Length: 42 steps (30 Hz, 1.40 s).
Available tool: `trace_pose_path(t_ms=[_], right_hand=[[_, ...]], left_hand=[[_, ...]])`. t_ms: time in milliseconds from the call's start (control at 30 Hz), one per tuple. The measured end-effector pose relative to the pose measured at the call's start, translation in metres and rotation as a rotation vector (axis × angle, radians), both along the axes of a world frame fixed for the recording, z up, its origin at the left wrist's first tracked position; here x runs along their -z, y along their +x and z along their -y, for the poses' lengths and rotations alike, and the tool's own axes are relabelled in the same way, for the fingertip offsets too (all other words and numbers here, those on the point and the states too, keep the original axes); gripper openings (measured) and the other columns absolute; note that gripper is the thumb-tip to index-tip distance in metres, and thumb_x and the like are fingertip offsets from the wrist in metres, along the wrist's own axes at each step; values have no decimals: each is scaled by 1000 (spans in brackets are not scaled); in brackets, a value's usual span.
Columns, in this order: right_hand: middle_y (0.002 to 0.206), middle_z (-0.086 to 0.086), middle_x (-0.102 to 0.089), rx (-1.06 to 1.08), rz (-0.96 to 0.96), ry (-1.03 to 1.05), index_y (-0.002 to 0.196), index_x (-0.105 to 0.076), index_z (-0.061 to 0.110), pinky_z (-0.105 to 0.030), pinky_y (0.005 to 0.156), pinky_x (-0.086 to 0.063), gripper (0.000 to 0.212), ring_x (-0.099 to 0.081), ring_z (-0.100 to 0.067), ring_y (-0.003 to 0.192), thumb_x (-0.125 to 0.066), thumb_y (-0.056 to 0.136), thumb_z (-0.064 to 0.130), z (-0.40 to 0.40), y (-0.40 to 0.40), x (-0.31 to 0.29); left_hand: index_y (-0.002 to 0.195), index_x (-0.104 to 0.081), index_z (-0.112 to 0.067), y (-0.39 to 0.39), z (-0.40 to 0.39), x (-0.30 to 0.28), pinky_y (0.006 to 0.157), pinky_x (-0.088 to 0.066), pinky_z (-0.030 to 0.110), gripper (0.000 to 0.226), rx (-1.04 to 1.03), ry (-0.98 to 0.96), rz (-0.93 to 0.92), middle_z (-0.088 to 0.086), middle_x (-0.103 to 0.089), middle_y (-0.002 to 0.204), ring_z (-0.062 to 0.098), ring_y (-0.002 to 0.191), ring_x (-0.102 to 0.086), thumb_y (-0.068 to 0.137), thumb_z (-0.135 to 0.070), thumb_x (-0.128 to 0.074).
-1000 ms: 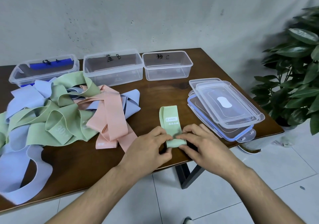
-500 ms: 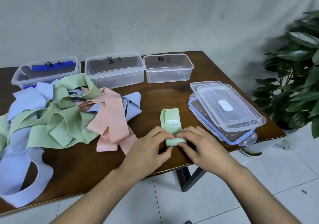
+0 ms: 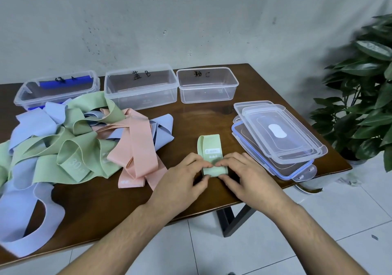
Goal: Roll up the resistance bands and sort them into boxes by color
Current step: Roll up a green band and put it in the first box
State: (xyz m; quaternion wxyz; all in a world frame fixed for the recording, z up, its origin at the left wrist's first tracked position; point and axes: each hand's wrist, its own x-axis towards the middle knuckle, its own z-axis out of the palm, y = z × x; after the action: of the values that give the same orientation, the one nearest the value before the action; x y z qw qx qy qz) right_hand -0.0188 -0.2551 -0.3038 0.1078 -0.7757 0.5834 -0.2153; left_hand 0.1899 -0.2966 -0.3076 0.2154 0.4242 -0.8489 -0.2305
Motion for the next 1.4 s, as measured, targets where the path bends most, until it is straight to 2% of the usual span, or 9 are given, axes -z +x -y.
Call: trace_pose_path(t_ms=[233, 367, 600, 767, 933, 1033, 1100, 1267, 1400], right_hand=[[126, 20, -52, 4, -15, 41, 134, -58, 31, -23, 99, -42, 35, -45, -4, 110, -55, 100, 37, 8, -1, 0], [131, 23, -43, -8, -65, 43, 143, -48, 36, -14, 98, -34, 45, -40, -2, 115, -55, 99, 41, 9, -2, -3], [125, 22, -51, 1, -15, 52, 129, -58, 33, -7, 93, -31, 34, -45, -2, 111, -63, 95, 34, 13, -1, -1], [127, 18, -55, 1, -11, 85, 132, -59, 31, -18, 102, -37, 34, -47, -3, 115, -59, 98, 36, 21, -3, -4], [128, 14, -57, -20, -42, 67, 134, -58, 28, -30, 102, -43, 36, -49, -7, 115, -54, 100, 38, 23, -3, -5], [126, 16, -56, -49, -96, 48, 134, -58, 30, -27, 99, -43, 36, -46, -4, 109, -53, 100, 40, 15, -4, -7], [124, 18, -57, -63, -114, 29, 132, -60, 30, -24, 96, -42, 34, -43, -4, 103, -53, 100, 40, 6, -4, -7], [123, 20, -57, -67, -137, 17, 133, -60, 32, -23, 96, -41, 35, -40, -3, 102, -52, 100, 42, -5, 0, -6], [121, 19, -56, -33, -121, -10, 133, -62, 31, -26, 95, -42, 37, -41, -7, 101, -52, 99, 42, -3, 0, -5]], left_hand=[[129, -57, -33, -3, 1, 3, 63, -37, 4, 32, 4, -35, 39, -20, -45, 125, -6, 75, -51, 97, -36, -58], [130, -59, -30, -5, 5, 3, 61, -36, 5, 33, -3, -49, 45, -19, -47, 124, -6, 68, -50, 98, -36, -56], [138, -52, -33, -4, 9, 1, 61, -37, 7, 40, 2, -73, 117, -22, -40, 126, 3, 75, -52, 99, -43, -50], [131, -51, -35, -6, 15, 1, 62, -41, 10, 36, -23, -54, 98, -20, -47, 128, 5, 67, -50, 96, -39, -57], [126, -57, -33, -9, 18, -2, 62, -35, 8, 32, -54, -48, 78, -18, -53, 125, 5, 68, -49, 95, -39, -59], [125, -59, -34, -5, 11, -4, 61, -33, 6, 32, -30, -75, 92, -20, -53, 124, 3, 80, -52, 94, -40, -59], [122, -61, -33, -2, 3, -4, 58, -32, 7, 31, -19, -100, 89, -20, -54, 120, 2, 77, -51, 92, -40, -61], [118, -64, -29, 2, -8, 1, 66, -52, 22, 30, 1, -101, 63, -18, -56, 116, 7, 84, -61, 89, -37, -65], [124, -62, -32, 1, -3, 0, 65, -44, 14, 34, -18, -56, 65, -22, -49, 117, 5, 73, -53, 91, -42, -61]])
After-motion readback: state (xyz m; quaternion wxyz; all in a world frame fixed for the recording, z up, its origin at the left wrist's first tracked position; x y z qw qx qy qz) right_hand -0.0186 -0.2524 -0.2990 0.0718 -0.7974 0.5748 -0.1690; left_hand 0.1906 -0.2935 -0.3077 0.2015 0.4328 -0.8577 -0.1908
